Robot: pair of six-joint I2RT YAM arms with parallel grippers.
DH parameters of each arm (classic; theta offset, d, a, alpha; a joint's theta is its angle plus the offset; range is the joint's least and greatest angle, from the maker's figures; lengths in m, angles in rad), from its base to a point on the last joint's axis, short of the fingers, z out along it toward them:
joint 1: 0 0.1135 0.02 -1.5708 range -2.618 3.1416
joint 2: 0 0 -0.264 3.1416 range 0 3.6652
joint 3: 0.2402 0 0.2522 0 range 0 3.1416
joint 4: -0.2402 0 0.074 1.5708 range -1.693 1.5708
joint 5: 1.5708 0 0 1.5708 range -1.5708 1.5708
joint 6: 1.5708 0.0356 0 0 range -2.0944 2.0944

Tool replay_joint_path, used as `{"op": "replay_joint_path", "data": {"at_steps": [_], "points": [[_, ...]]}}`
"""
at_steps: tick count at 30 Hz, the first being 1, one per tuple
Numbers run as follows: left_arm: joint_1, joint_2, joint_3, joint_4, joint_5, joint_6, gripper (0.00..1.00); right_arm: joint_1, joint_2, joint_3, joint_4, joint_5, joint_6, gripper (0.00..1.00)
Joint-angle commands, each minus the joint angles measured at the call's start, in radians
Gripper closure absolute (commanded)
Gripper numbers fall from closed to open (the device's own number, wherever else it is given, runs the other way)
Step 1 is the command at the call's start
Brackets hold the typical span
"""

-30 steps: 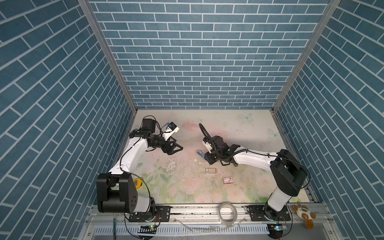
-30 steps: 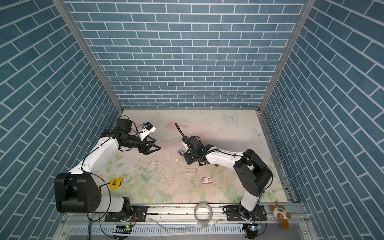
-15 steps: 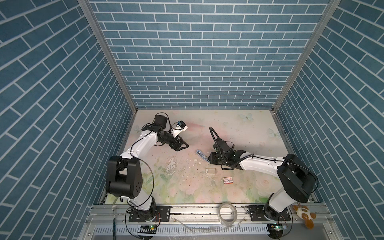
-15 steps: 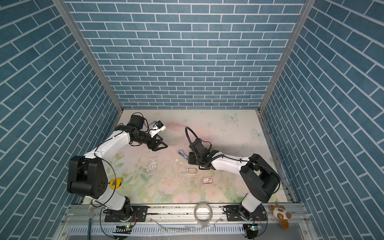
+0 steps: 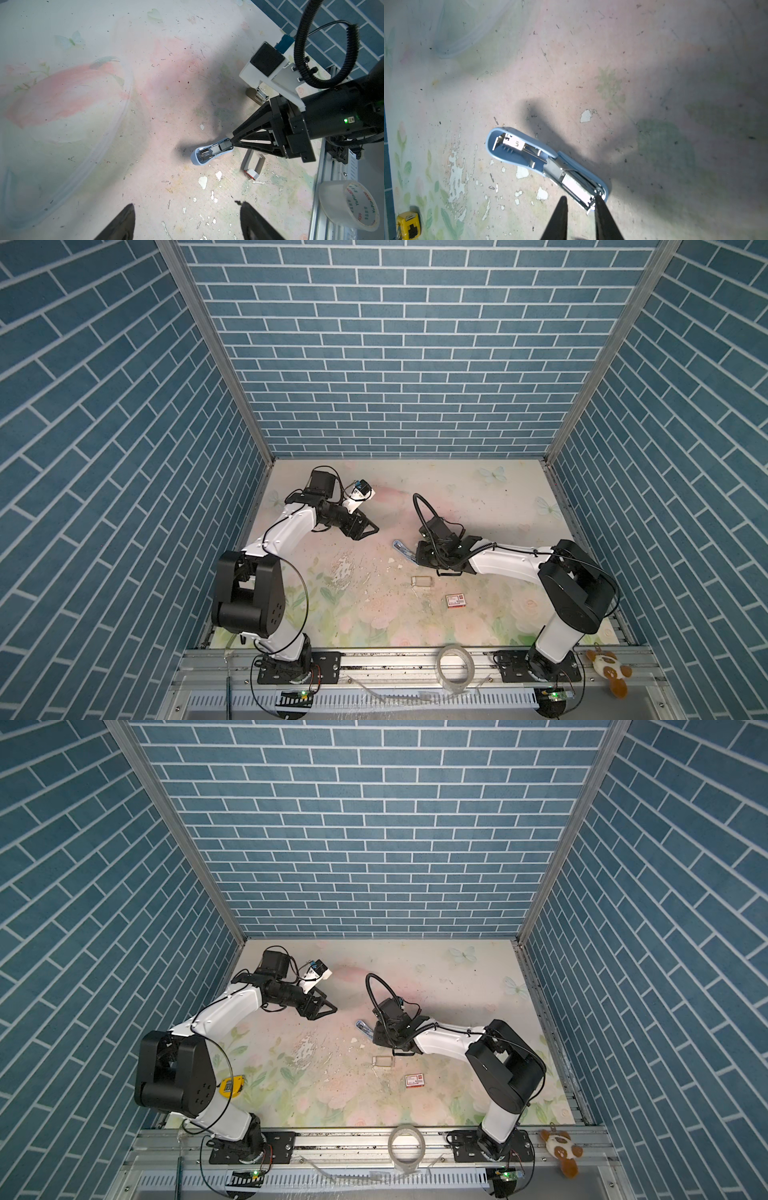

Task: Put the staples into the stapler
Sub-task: 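Grip the blue stapler's base with the right gripper and turn it sideways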

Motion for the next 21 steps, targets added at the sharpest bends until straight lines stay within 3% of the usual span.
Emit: {"op": "replay_joint_path", "data": {"at_steps": [1,21], "points": [[-0.004,-0.031,-0.021,0.01,0.018,0.011,0.2,-0.003,0.024,0.025,-0.044,0.028,0.041,0.76],[-0.005,-0.048,-0.038,-0.013,0.035,0.05,0.2,-0.044,0.052,0.034,-0.048,-0.018,-0.009,0.82]]}}
